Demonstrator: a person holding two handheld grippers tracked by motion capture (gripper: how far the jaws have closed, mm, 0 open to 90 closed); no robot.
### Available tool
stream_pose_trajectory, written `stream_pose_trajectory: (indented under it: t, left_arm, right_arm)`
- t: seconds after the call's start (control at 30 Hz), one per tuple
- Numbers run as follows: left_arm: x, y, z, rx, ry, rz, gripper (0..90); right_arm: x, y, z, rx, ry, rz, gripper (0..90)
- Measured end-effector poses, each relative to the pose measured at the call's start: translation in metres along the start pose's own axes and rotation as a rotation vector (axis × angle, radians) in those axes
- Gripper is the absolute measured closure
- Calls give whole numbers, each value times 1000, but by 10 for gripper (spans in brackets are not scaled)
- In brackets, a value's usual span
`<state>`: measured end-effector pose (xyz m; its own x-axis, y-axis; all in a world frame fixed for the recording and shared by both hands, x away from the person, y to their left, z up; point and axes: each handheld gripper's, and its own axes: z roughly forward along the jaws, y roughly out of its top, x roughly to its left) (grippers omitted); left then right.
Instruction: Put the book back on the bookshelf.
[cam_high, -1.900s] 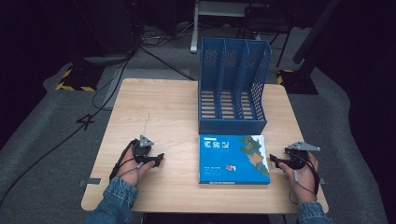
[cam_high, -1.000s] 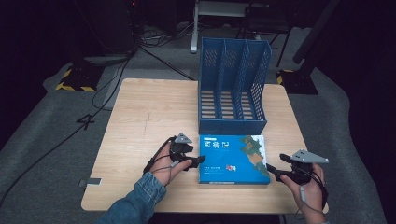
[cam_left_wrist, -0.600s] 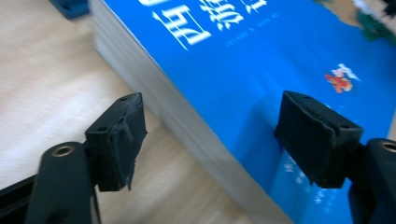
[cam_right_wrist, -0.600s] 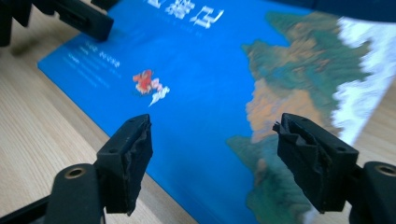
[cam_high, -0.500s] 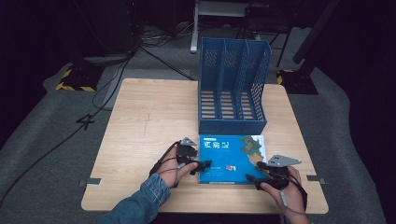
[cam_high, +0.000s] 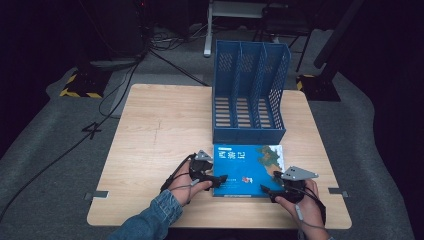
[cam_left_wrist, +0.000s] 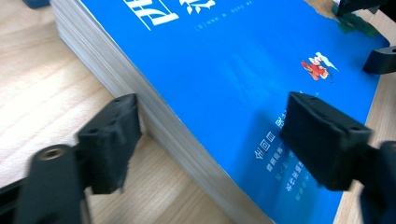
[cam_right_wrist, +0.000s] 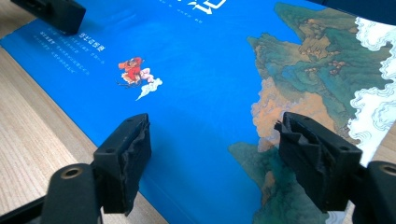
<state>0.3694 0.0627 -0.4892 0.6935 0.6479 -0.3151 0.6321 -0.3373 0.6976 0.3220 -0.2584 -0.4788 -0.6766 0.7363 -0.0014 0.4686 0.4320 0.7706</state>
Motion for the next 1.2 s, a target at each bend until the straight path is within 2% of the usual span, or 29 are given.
stream_pose_trajectory:
  t: [0.07, 0.13, 0.27, 0.4, 0.5, 0.57, 0.7, 0.77, 0.8, 0.83, 0.87, 0.97, 1.0, 1.03, 1.1, 1.2]
  left_arm:
    - [-1, 2, -3, 4, 18, 28, 330]
    - [-2, 2, -4, 0, 26, 42, 350]
    - [-5, 5, -10, -26, 40, 102, 441]
    - [-8, 6, -12, -49, -19, 78, 449]
    - [-7, 1, -5, -2, -72, 49, 448]
    - [-7, -1, -4, -17, -77, 47, 452]
    - [-12, -2, -4, -17, -34, 76, 476]
    - [-10, -1, -6, -30, -33, 46, 580]
    - [-8, 0, -7, -37, -44, 32, 713]
    - [-7, 3, -11, -40, -72, -1, 757]
    - [-7, 3, -11, -40, -72, -1, 781]
    - [-10, 8, -15, -23, -85, -30, 808]
    - [-10, 11, -16, -13, -92, -23, 814]
    - [-10, 15, -19, -4, -114, -29, 820]
    - [-10, 18, -21, -6, -129, -35, 821]
    - [-11, 26, -26, -17, -153, -43, 822]
  right_arm:
    - [0, -1, 0, -5, 1, 0, 258]
    - [0, -1, 0, -8, 0, 0, 257]
    - [0, -1, 1, -13, -1, 0, 256]
    - [0, -1, 1, -18, 0, 1, 254]
    - [0, -1, 2, -20, 0, 1, 249]
    - [1, -1, 2, -24, -1, 3, 243]
    - [1, -2, 3, -30, -3, 3, 234]
    - [3, -1, 5, -37, -9, -1, 221]
    - [4, 0, 6, -35, -13, -4, 207]
    - [6, 0, 6, -34, -14, -5, 199]
    - [6, 0, 6, -34, -14, -5, 199]
    - [15, 4, 6, -13, 29, -51, 201]
    - [20, 5, 6, -17, 42, -76, 196]
    - [30, 9, 7, -40, 57, -119, 185]
    - [33, 10, 7, -46, 60, -130, 174]
    - [45, 17, 6, -89, 60, -170, 160]
